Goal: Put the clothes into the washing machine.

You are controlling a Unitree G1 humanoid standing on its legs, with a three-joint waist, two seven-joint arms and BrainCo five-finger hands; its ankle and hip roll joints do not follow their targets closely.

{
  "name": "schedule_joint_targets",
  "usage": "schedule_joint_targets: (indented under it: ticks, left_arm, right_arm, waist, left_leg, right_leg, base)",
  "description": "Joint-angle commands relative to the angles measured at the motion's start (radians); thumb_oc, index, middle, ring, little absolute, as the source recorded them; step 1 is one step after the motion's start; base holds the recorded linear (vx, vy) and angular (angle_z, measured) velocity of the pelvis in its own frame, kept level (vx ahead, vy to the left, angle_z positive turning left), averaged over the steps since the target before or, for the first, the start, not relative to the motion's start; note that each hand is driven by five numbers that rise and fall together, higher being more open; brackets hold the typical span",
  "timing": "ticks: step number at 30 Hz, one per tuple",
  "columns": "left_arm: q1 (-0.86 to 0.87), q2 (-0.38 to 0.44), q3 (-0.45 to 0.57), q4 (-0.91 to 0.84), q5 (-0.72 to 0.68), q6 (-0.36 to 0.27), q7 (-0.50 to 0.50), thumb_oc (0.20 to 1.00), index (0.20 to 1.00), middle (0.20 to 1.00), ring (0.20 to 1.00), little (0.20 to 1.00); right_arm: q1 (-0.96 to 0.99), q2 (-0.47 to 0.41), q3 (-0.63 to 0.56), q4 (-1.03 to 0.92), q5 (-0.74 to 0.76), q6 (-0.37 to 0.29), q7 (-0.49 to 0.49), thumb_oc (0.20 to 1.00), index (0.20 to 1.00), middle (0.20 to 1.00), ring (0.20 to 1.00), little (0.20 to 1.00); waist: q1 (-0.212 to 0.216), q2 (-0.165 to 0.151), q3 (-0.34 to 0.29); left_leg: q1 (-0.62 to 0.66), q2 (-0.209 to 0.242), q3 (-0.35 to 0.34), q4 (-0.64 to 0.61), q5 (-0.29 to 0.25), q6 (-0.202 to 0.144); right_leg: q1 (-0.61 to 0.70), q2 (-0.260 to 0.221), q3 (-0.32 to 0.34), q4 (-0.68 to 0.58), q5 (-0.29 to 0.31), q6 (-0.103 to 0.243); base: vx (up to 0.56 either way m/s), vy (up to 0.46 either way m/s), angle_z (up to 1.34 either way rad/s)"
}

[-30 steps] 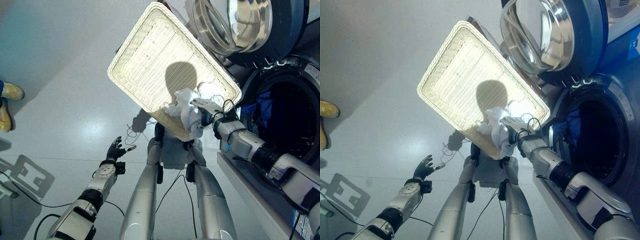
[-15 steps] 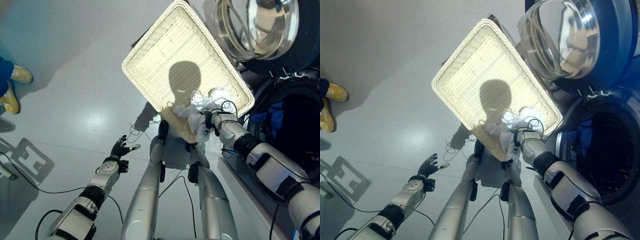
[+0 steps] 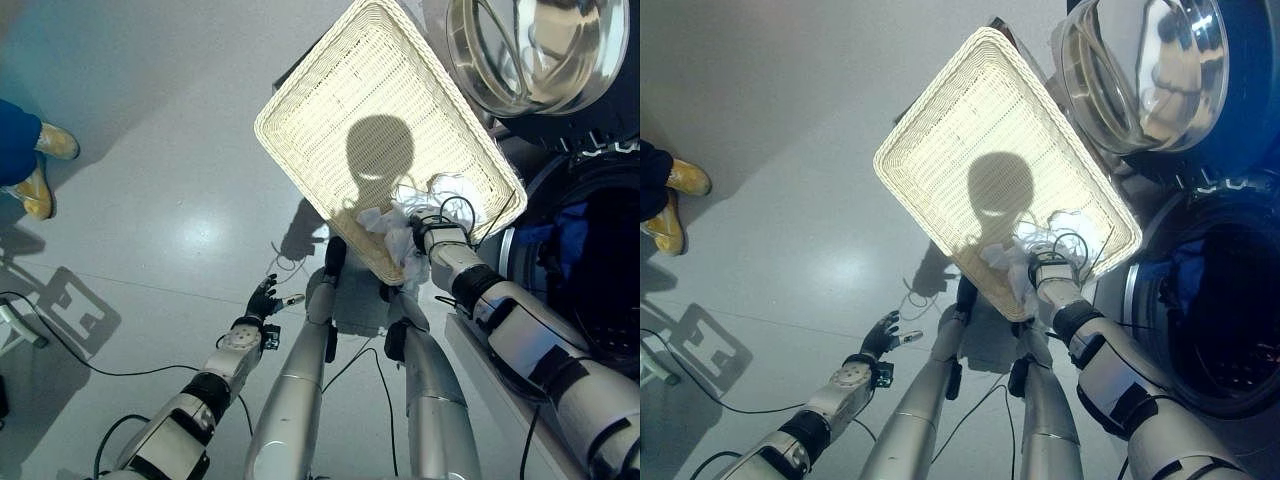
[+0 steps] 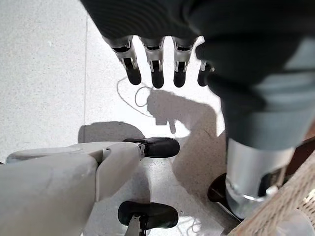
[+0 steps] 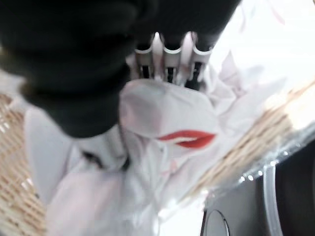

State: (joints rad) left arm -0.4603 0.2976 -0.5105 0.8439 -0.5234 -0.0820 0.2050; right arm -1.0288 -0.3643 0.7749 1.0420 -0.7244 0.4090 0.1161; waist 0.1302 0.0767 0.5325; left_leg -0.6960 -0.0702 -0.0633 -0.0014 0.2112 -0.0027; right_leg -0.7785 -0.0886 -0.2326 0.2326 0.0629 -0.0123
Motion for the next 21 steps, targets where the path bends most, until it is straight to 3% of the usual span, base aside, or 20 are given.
schedule_joint_targets:
  ticks: [1,4,9,11,12,13,14,15,17,18,19,20,21]
  left_arm:
    - [-0.032,-0.043,-0.014,0.011,0.004,-0.011,0.020,1.000,1.000,1.000,1.000,1.000]
    - [-0.037,-0.039,-0.008,0.009,0.001,-0.002,0.013,1.000,1.000,1.000,1.000,1.000]
    - [-0.036,-0.017,-0.001,-0.010,0.010,0.023,0.008,1.000,1.000,1.000,1.000,1.000]
    - [-0.007,0.010,0.014,-0.053,0.017,0.042,0.018,1.000,1.000,1.000,1.000,1.000]
    - [0.000,0.013,0.018,-0.059,0.020,0.044,0.019,1.000,1.000,1.000,1.000,1.000]
    - [0.038,0.017,0.032,-0.091,0.029,0.047,0.039,1.000,1.000,1.000,1.000,1.000]
    - [0.045,0.017,0.034,-0.096,0.031,0.047,0.043,1.000,1.000,1.000,1.000,1.000]
    - [0.073,0.013,0.049,-0.106,0.036,0.043,0.059,1.000,1.000,1.000,1.000,1.000]
    - [0.080,0.013,0.052,-0.108,0.038,0.042,0.064,1.000,1.000,1.000,1.000,1.000]
    - [0.102,0.012,0.070,-0.101,0.036,0.030,0.071,1.000,1.000,1.000,1.000,1.000]
    - [0.106,0.012,0.079,-0.090,0.033,0.024,0.072,1.000,1.000,1.000,1.000,1.000]
    - [0.111,0.012,0.092,-0.062,0.024,0.008,0.075,1.000,1.000,1.000,1.000,1.000]
    - [0.112,0.012,0.095,-0.054,0.024,0.003,0.075,1.000,1.000,1.000,1.000,1.000]
  right_arm:
    - [0.083,-0.021,-0.010,0.080,0.103,-0.075,-0.088,0.200,0.200,0.200,0.200,0.200]
    - [0.084,-0.036,-0.023,0.075,0.186,-0.114,-0.147,0.200,0.200,0.200,0.200,0.200]
    - [0.091,-0.085,-0.082,0.012,0.537,-0.235,-0.294,0.200,0.200,0.200,0.200,0.200]
    - [0.125,-0.137,-0.175,-0.149,0.891,-0.295,-0.355,0.200,0.200,0.200,0.200,0.200]
    - [0.135,-0.142,-0.196,-0.175,0.946,-0.301,-0.352,0.200,0.200,0.200,0.200,0.200]
    - [0.196,-0.150,-0.287,-0.306,1.170,-0.338,-0.353,0.200,0.200,0.200,0.200,0.200]
    - [0.209,-0.149,-0.305,-0.326,1.224,-0.351,-0.348,0.200,0.200,0.200,0.200,0.200]
    - [0.282,-0.133,-0.374,-0.425,1.443,-0.395,-0.300,0.200,0.200,0.200,0.200,0.200]
    - [0.301,-0.130,-0.388,-0.441,1.542,-0.417,-0.266,0.200,0.200,0.200,0.200,0.200]
    - [0.392,-0.087,-0.456,-0.538,1.770,-0.425,-0.144,0.200,0.200,0.200,0.200,0.200]
    - [0.433,-0.060,-0.478,-0.574,1.859,-0.420,-0.074,0.200,0.200,0.200,0.200,0.200]
    - [0.504,-0.007,-0.499,-0.629,2.059,-0.409,0.038,0.200,0.200,0.200,0.200,0.200]
    - [0.519,0.002,-0.500,-0.639,2.113,-0.405,0.069,0.200,0.200,0.200,0.200,0.200]
  waist:
    - [0.000,0.075,-0.013]
    - [-0.004,0.071,-0.013]
    - [-0.015,0.048,-0.013]
    - [-0.028,0.029,-0.013]
    - [-0.030,0.026,-0.013]
    - [-0.044,0.014,-0.013]
    - [-0.047,0.012,-0.013]
    - [-0.064,0.002,-0.013]
    - [-0.067,-0.001,-0.013]
    - [-0.087,-0.010,-0.013]
    - [-0.096,-0.015,-0.013]
    - [-0.114,-0.023,-0.013]
    - [-0.118,-0.025,-0.013]
  left_leg:
    - [-0.037,-0.027,0.064,0.015,-0.017,-0.014]
    - [-0.036,-0.027,0.066,0.017,-0.017,-0.014]
    - [-0.030,-0.028,0.064,0.028,-0.024,-0.011]
    - [-0.025,-0.027,0.063,0.044,-0.035,-0.009]
    - [-0.023,-0.027,0.063,0.046,-0.038,-0.009]
    - [-0.016,-0.026,0.067,0.055,-0.047,-0.006]
    - [-0.014,-0.026,0.068,0.057,-0.050,-0.006]
    - [-0.004,-0.024,0.074,0.063,-0.059,-0.003]
    - [0.000,-0.024,0.077,0.065,-0.062,-0.002]
    - [0.014,-0.022,0.087,0.072,-0.075,0.002]
    - [0.021,-0.021,0.093,0.076,-0.080,0.004]
    - [0.031,-0.018,0.104,0.084,-0.089,0.007]
    - [0.034,-0.017,0.107,0.085,-0.090,0.008]
  right_leg:
    - [0.000,-0.013,-0.008,-0.095,0.090,0.114]
    - [0.002,-0.010,-0.003,-0.097,0.092,0.114]
    - [0.009,-0.006,0.002,-0.097,0.100,0.117]
    - [0.011,-0.001,0.009,-0.091,0.102,0.119]
    - [0.012,-0.001,0.010,-0.090,0.102,0.119]
    - [0.015,0.005,0.019,-0.084,0.099,0.118]
    - [0.017,0.006,0.021,-0.083,0.099,0.118]
    - [0.021,0.011,0.033,-0.078,0.096,0.116]
    - [0.023,0.012,0.036,-0.077,0.095,0.116]
    - [0.031,0.017,0.049,-0.074,0.090,0.115]
    - [0.035,0.020,0.057,-0.072,0.088,0.115]
    - [0.039,0.023,0.069,-0.067,0.086,0.116]
    - [0.040,0.024,0.072,-0.066,0.085,0.116]
  base:
    - [0.00,0.040,0.00]
    - [0.00,0.000,0.00]
    - [-0.01,-0.017,0.00]
    - [-0.02,-0.051,0.00]
    - [0.00,0.000,0.00]
    - [0.00,0.000,0.00]
    - [-0.03,0.050,-0.05]
    - [-0.02,0.049,-0.09]
    - [-0.03,0.054,-0.17]
    - [-0.03,0.078,-0.21]
    - [-0.04,0.108,-0.24]
    - [-0.02,0.070,-0.25]
    - [-0.03,0.063,-0.33]
